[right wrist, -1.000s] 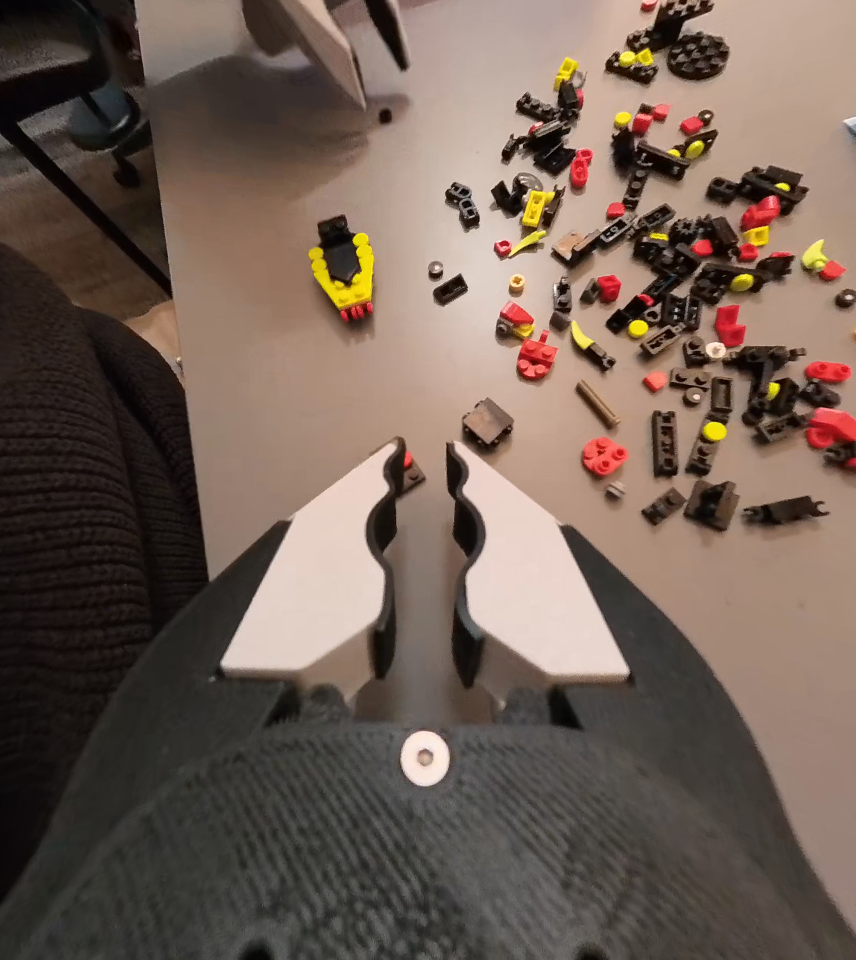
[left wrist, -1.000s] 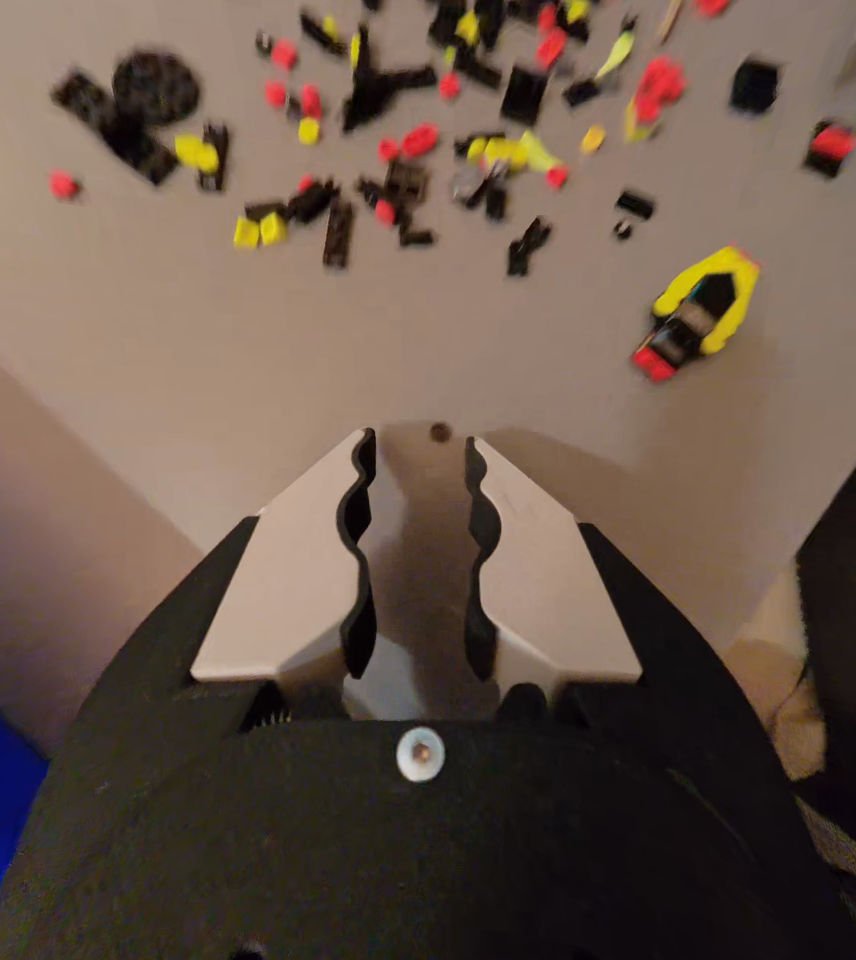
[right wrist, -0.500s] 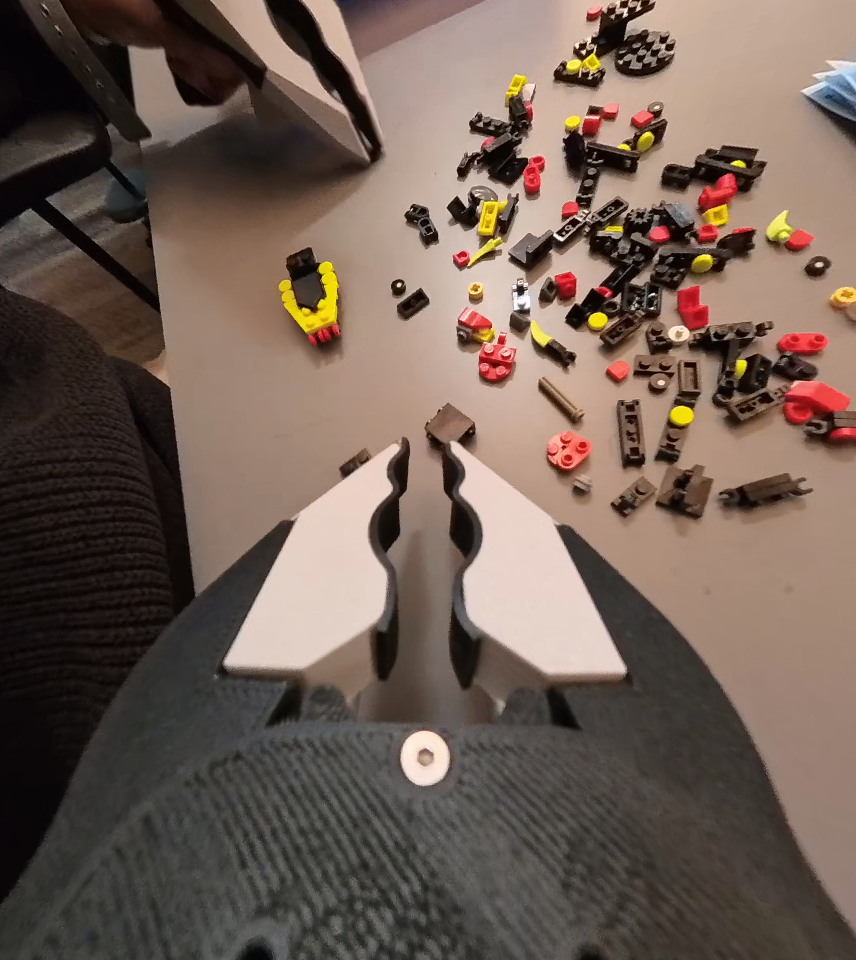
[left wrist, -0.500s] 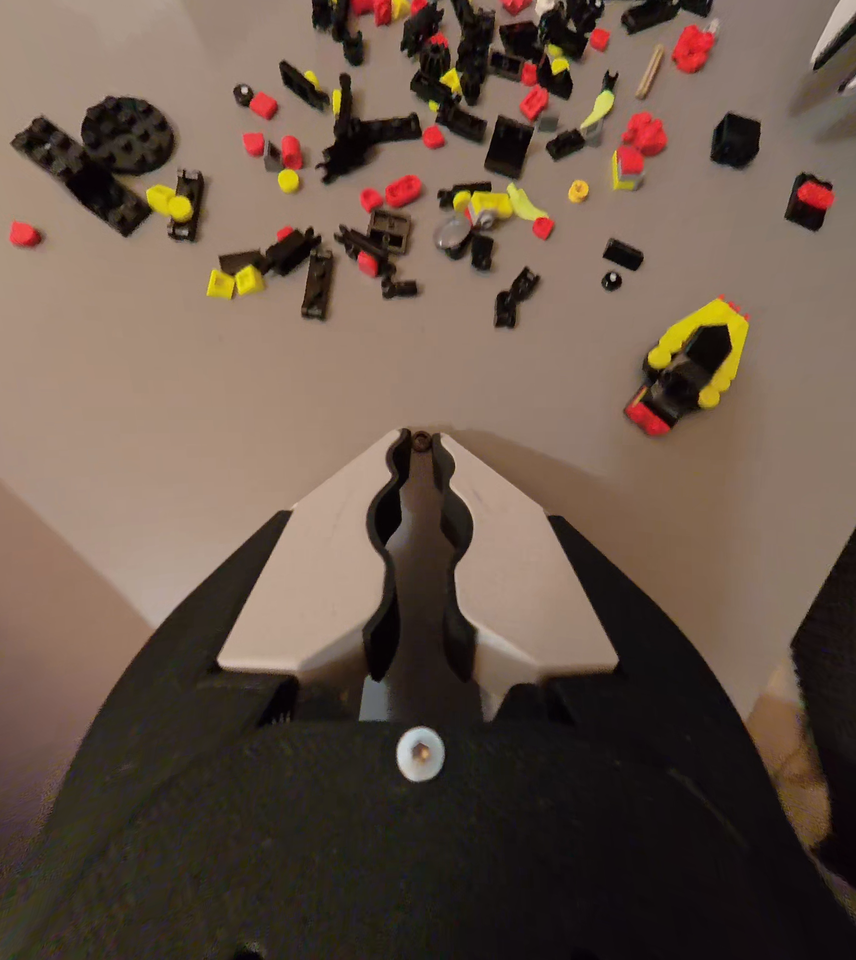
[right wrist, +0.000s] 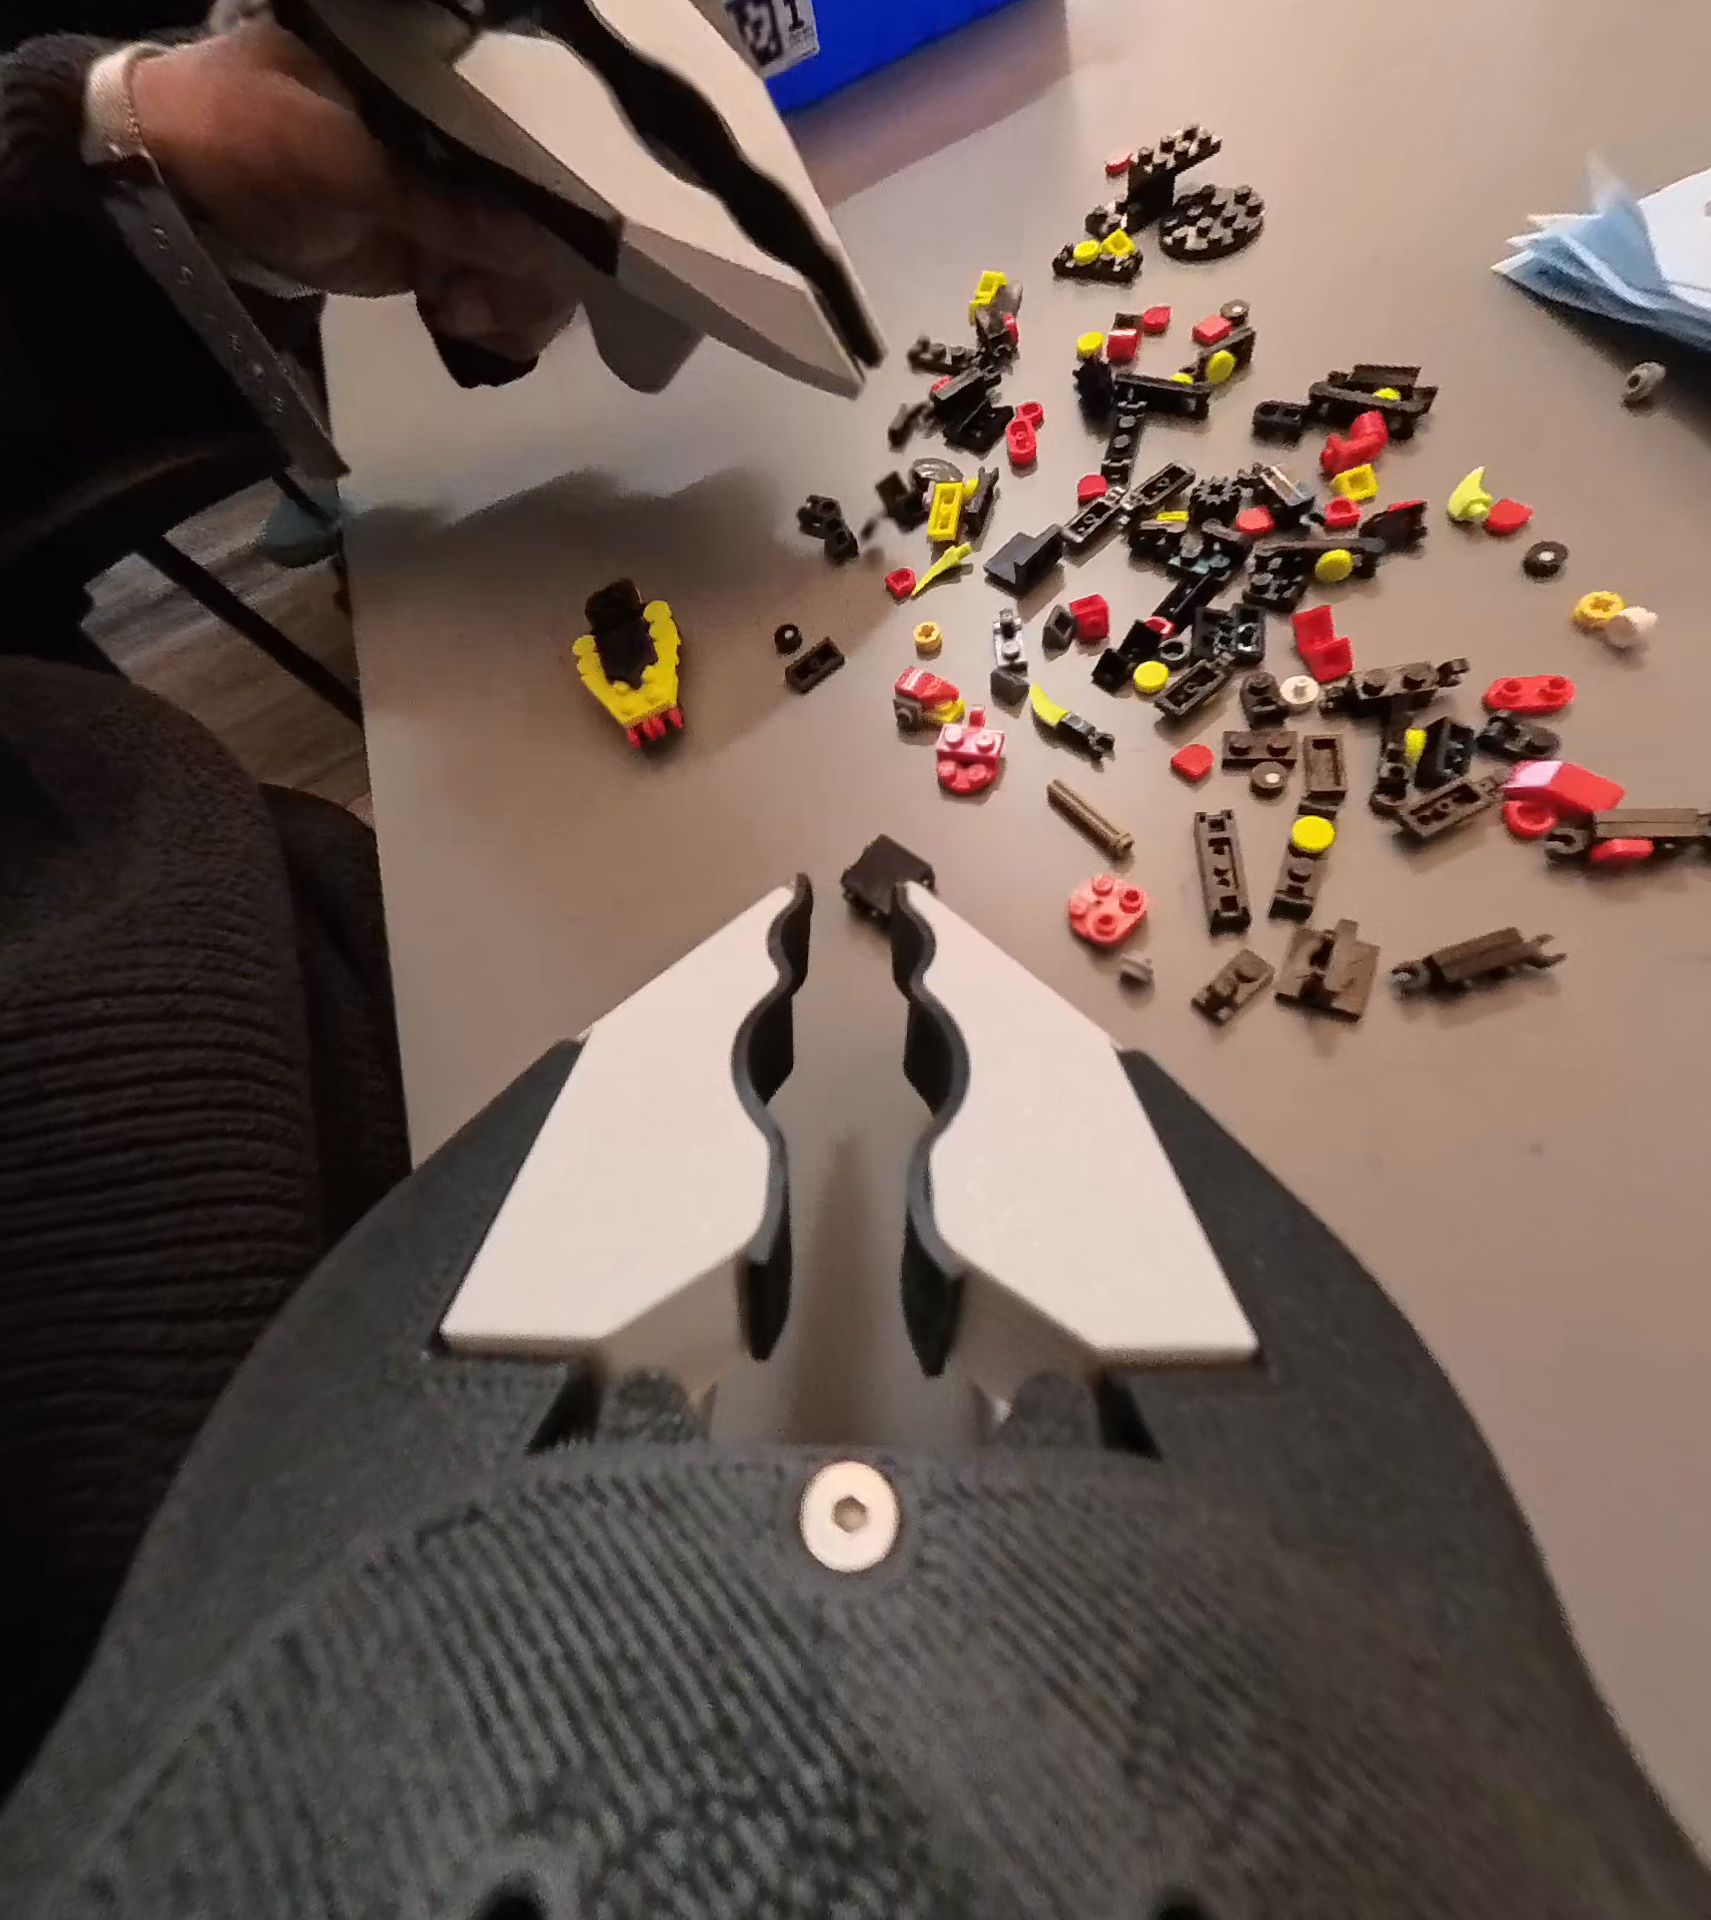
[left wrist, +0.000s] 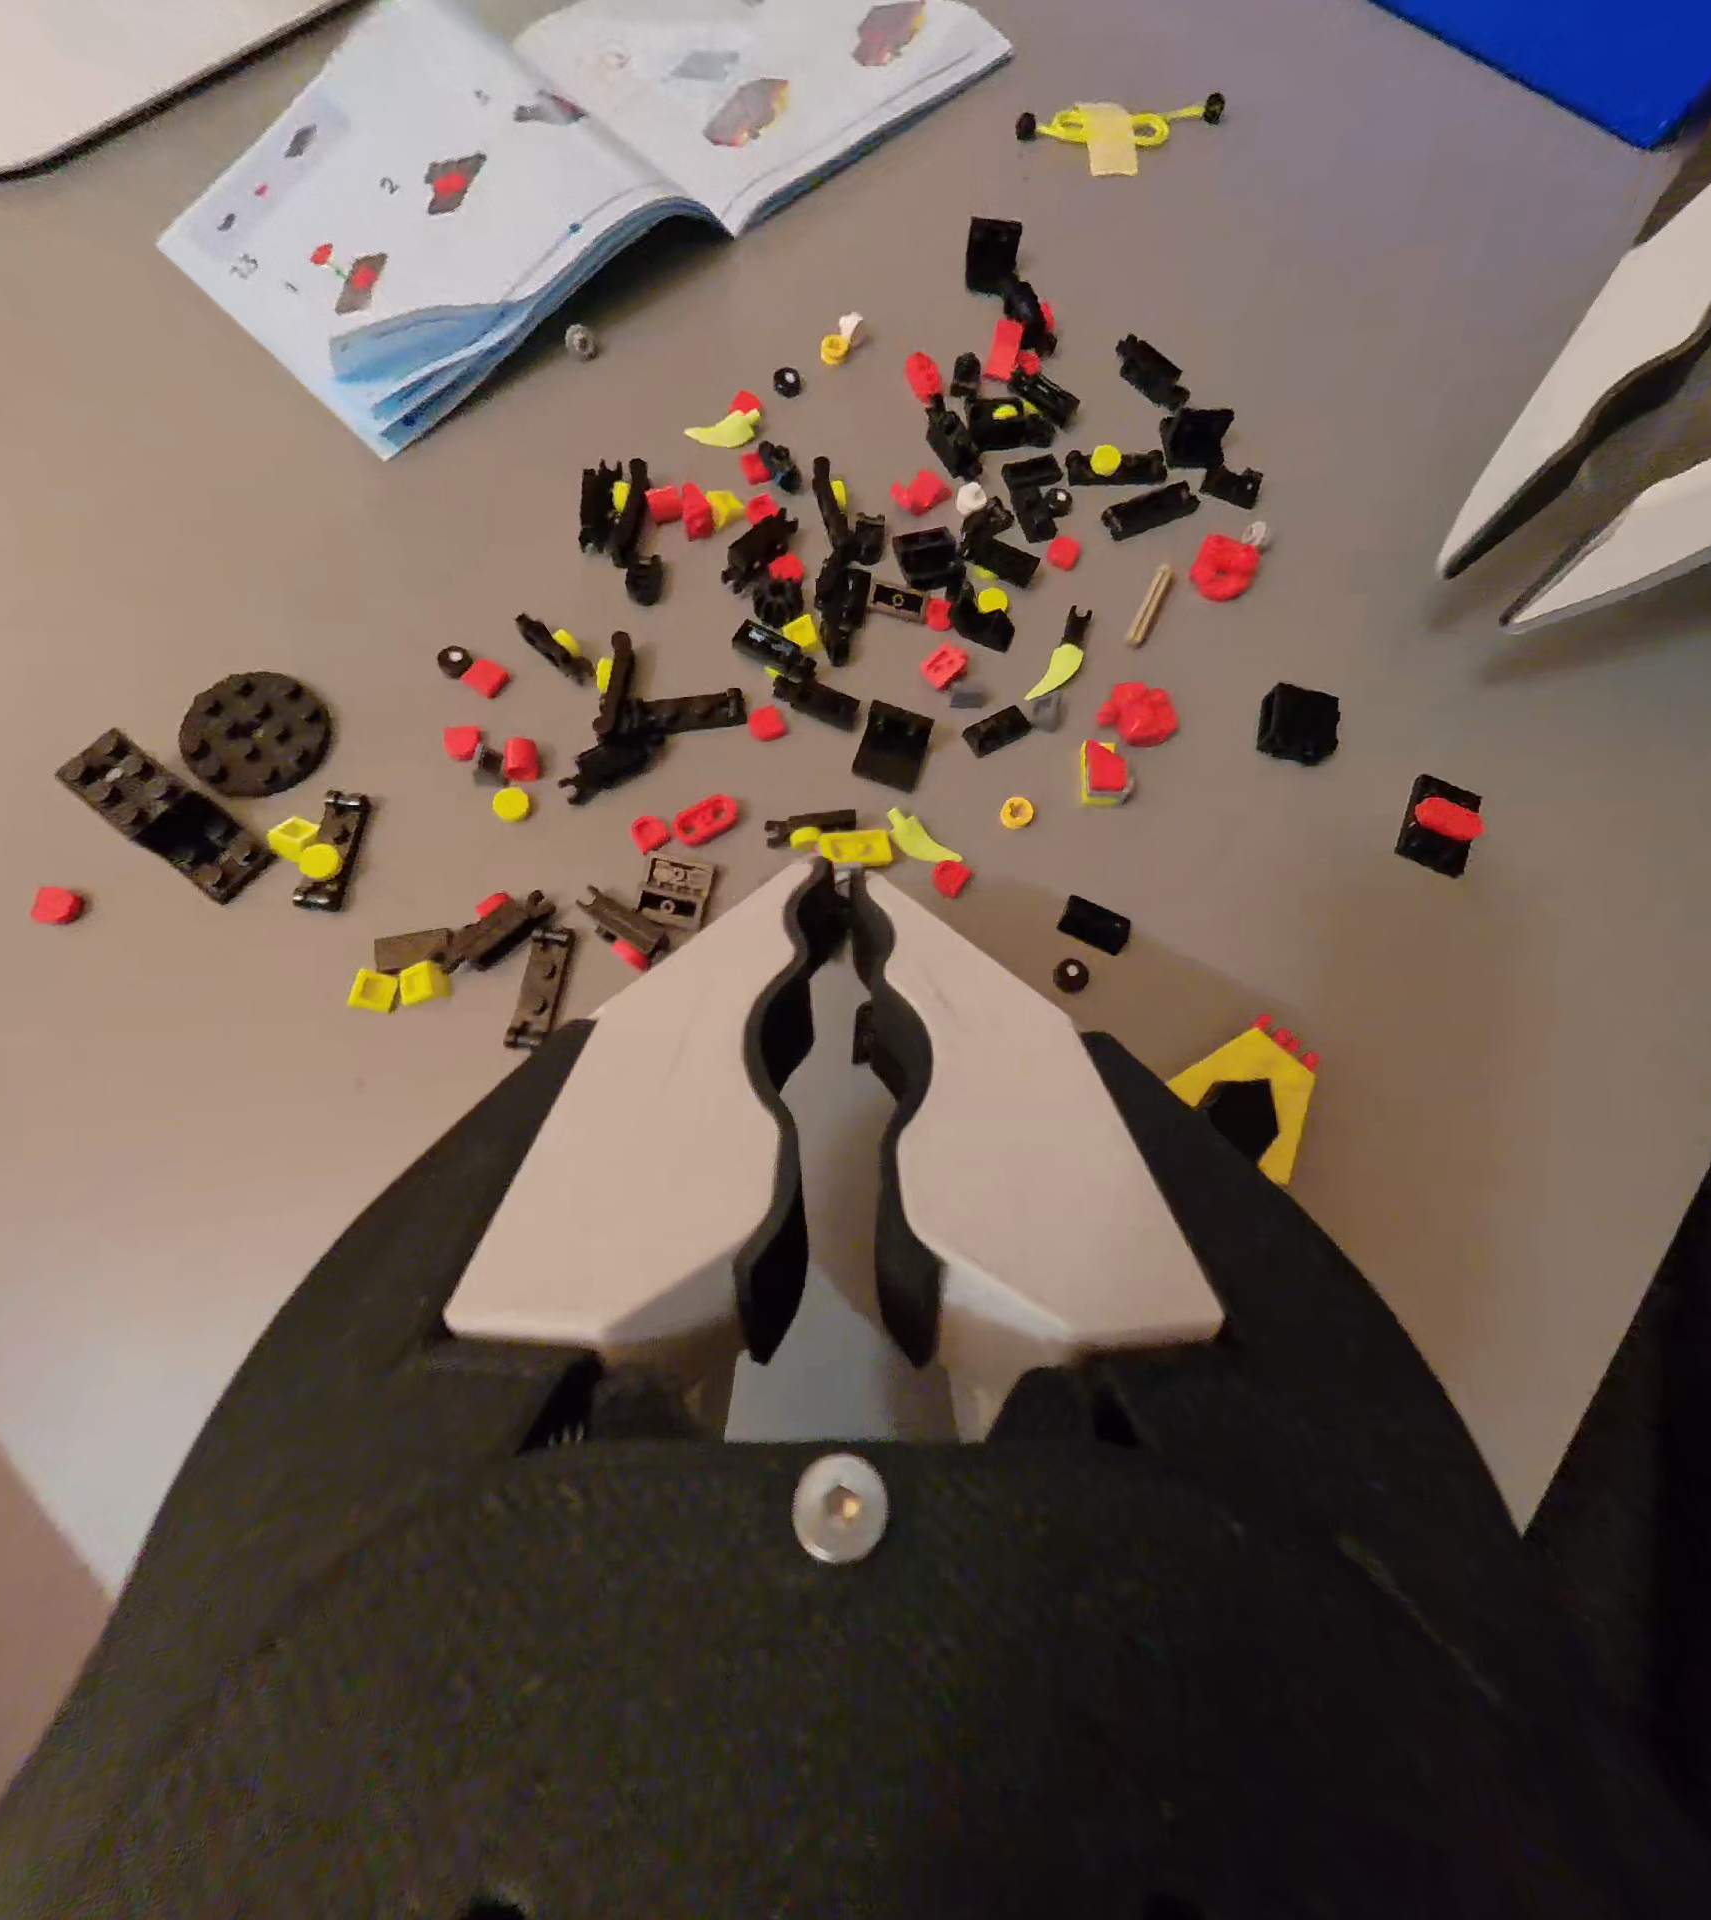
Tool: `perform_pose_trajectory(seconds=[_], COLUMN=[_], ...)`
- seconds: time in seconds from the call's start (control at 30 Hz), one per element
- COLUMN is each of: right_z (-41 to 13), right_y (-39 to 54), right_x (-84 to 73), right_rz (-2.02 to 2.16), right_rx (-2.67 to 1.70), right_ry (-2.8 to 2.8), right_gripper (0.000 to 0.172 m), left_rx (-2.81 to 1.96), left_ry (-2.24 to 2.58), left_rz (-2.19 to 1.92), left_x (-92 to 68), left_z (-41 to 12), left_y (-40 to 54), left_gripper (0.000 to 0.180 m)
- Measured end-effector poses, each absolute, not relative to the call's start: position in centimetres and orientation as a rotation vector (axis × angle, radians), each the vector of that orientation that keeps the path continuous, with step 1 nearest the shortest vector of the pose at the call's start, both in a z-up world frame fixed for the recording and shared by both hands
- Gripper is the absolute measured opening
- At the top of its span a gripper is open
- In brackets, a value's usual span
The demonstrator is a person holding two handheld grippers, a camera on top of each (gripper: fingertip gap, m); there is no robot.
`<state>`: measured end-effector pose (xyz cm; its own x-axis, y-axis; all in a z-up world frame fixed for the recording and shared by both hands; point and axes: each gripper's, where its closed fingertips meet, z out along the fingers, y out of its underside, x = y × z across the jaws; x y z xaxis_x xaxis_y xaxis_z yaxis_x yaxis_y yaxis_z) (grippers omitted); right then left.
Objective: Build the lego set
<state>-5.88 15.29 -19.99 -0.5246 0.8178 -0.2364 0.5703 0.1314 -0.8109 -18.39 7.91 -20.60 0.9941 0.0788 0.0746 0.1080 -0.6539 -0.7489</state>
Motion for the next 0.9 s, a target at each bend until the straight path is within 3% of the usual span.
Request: perform_pose_trajectory(seconds=[0.13, 0.27, 0.53, 0.63, 0.7, 0.77, 0.9], right_z=[-19.0, -17.5, -15.1, -15.0, -15.1, -14.9, -14.5], right_y=[15.5, 14.9, 14.5, 14.6, 15.1, 15.3, 15.8], right_x=[-4.9, -4.2, -4.9, -5.4, -5.9, -6.5, -8.1], right_rz=[1.307, 1.328, 1.225, 1.207, 1.183, 1.213, 1.291], right_rx=[-1.342, -1.324, -1.05, -0.97, -0.954, -0.968, -0.987], right_ry=[-2.084, -2.003, -1.949, -1.92, -1.913, -1.905, -1.912], right_gripper=[0.013, 0.015, 0.051, 0.051, 0.045, 0.042, 0.038], left_rx=[-2.367, -2.263, -2.147, -2.065, -2.03, -2.012, -1.994], left_ry=[-0.074, -0.052, 0.057, -0.005, -0.056, -0.072, -0.067], left_rz=[-0.054, -0.06, -0.332, -0.5, -0.504, -0.472, -0.41], left_x=[-18.5, -17.6, -9.9, -7.8, -8.0, -8.6, -10.4], left_z=[-22.6, -19.7, -17.6, -16.4, -16.0, -15.7, -15.5], left_y=[8.3, 9.5, 12.1, 12.7, 13.0, 13.1, 12.7], left_gripper=[0.0, 0.005, 0.016, 0.02, 0.044, 0.054, 0.059])
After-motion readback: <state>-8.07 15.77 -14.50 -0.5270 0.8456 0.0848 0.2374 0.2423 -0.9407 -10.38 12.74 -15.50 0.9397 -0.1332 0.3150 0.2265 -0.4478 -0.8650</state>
